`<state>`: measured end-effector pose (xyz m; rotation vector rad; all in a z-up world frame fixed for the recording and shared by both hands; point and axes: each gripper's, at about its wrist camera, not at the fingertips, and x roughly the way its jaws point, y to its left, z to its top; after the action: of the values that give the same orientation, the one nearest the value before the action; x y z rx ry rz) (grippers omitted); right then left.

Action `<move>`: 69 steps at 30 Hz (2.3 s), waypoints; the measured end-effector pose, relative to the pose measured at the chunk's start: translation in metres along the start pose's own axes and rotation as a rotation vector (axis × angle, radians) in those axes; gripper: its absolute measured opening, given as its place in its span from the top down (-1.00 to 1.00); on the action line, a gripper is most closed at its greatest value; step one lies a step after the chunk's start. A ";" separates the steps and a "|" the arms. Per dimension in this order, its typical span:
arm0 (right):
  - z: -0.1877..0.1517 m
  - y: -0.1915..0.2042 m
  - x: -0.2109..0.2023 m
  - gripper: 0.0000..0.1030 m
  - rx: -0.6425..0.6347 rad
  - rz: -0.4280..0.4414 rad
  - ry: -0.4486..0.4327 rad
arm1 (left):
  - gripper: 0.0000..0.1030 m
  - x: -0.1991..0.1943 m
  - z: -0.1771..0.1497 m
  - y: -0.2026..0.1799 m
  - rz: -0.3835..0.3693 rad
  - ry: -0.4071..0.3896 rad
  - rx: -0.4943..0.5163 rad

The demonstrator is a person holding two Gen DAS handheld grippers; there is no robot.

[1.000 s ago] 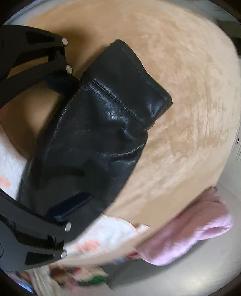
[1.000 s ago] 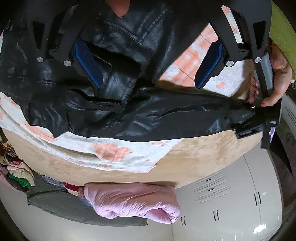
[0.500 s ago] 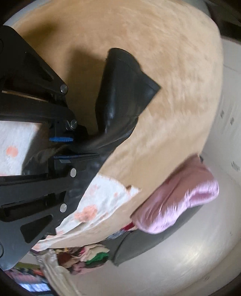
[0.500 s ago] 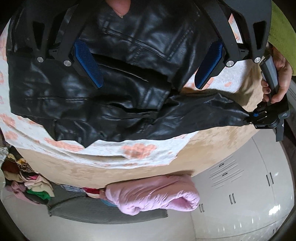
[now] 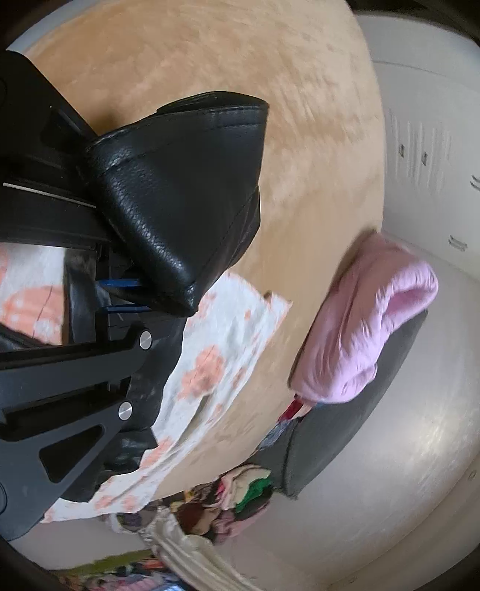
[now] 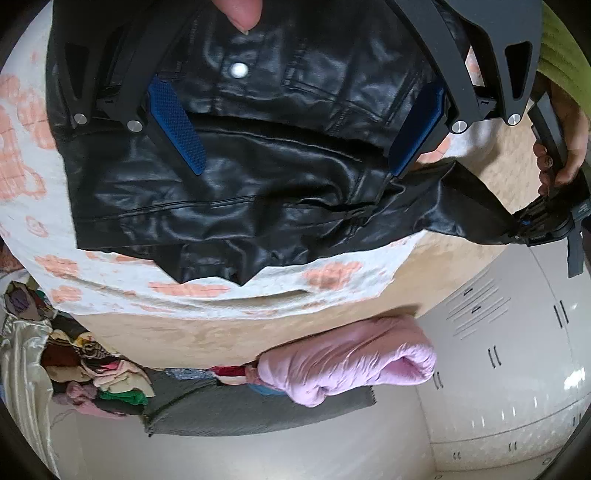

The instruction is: Fold large clothes

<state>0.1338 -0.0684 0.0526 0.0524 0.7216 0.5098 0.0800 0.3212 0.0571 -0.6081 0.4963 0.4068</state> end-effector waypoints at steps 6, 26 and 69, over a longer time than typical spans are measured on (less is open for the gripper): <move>0.001 -0.021 -0.015 -0.91 0.042 -0.018 -0.028 | 0.99 -0.002 -0.003 -0.038 -0.043 0.005 0.088; -0.006 -0.080 -0.032 -0.91 0.167 -0.083 -0.063 | 1.00 0.038 -0.086 -0.207 -0.320 0.211 0.482; 0.009 -0.110 0.087 0.47 0.333 0.035 0.162 | -0.82 0.090 -0.045 -0.118 -0.210 0.260 0.388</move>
<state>0.2419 -0.1240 -0.0183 0.3383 0.9603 0.4259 0.1973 0.2240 0.0272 -0.3313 0.7310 0.0256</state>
